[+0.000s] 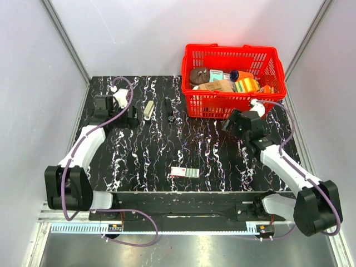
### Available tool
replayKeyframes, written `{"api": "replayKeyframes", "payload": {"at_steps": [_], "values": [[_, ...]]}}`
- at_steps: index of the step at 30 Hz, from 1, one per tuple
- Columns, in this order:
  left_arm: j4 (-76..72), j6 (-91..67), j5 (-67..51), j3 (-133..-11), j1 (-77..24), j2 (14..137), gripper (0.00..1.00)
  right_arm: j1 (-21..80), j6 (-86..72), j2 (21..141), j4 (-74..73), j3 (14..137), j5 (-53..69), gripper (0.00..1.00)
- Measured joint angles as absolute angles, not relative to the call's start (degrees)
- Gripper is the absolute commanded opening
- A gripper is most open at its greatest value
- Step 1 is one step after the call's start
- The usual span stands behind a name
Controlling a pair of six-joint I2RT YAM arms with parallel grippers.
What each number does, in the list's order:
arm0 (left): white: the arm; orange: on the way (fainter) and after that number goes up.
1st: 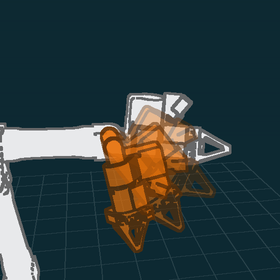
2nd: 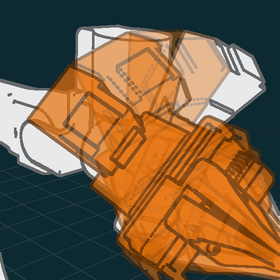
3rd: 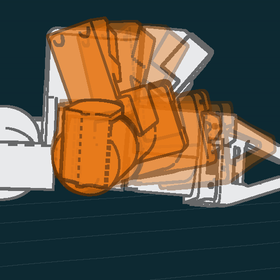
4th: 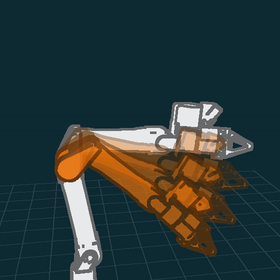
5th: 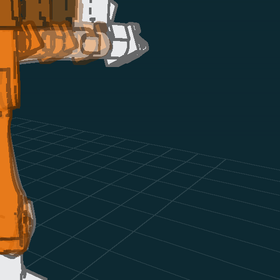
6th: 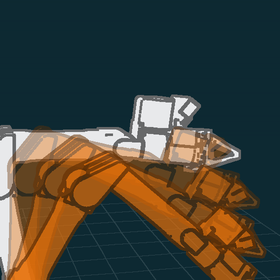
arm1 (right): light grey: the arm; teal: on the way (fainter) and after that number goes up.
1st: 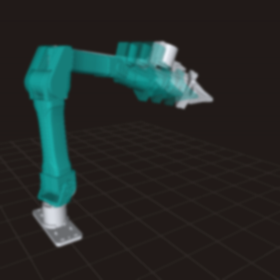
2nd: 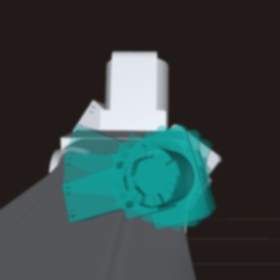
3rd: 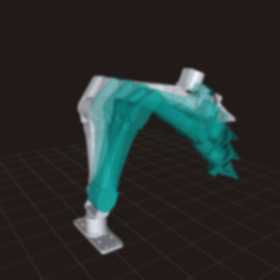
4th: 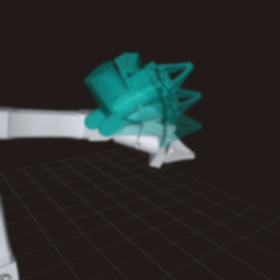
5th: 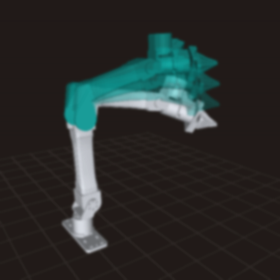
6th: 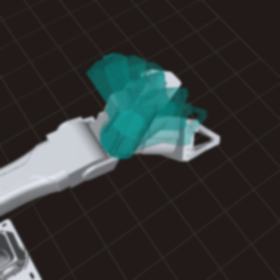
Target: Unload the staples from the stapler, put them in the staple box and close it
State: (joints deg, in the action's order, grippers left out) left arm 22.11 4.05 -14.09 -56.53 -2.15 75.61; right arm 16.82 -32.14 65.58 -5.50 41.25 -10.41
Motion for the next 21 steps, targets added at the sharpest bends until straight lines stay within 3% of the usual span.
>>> {"api": "replayKeyframes", "payload": {"at_steps": [8,21], "values": [[20.93,2.68,-9.93,-71.59,-6.66,91.48,0.99,27.27,-30.63,75.16,-12.36,48.62,-23.81,0.81],[23.77,-0.27,-4.16,-95.88,-9.28,117.99,0.97,30.68,-28.91,68.75,-13.56,47.51,-30.92,0.73]]}}
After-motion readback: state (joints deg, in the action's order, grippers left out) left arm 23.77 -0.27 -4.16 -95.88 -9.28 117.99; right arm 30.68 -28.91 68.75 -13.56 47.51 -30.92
